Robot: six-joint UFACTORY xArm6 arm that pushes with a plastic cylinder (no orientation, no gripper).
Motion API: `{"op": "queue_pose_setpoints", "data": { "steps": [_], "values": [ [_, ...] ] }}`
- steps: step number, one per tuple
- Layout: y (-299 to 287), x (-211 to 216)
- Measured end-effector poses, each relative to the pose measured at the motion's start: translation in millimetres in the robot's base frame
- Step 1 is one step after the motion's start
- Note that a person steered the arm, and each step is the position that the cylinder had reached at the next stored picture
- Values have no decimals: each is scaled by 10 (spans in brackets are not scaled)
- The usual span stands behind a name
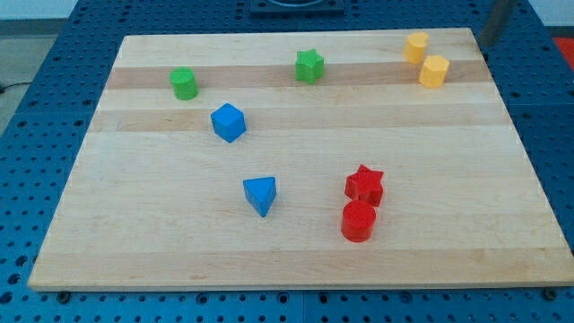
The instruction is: Push the yellow heart towards the left of the board
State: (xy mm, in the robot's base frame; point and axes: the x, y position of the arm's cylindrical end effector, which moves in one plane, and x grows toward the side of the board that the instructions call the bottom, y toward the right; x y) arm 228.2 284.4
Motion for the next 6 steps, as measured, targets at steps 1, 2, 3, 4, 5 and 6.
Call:
{"op": "queue_pose_setpoints", "data": {
  "steps": [1, 2, 3, 4, 5, 6],
  "values": [
    [-504, 156],
    [-1057, 198],
    [-1268, 94],
    [-1013, -366],
    [-1772, -76],
    [-1775, 192]
  ]
}}
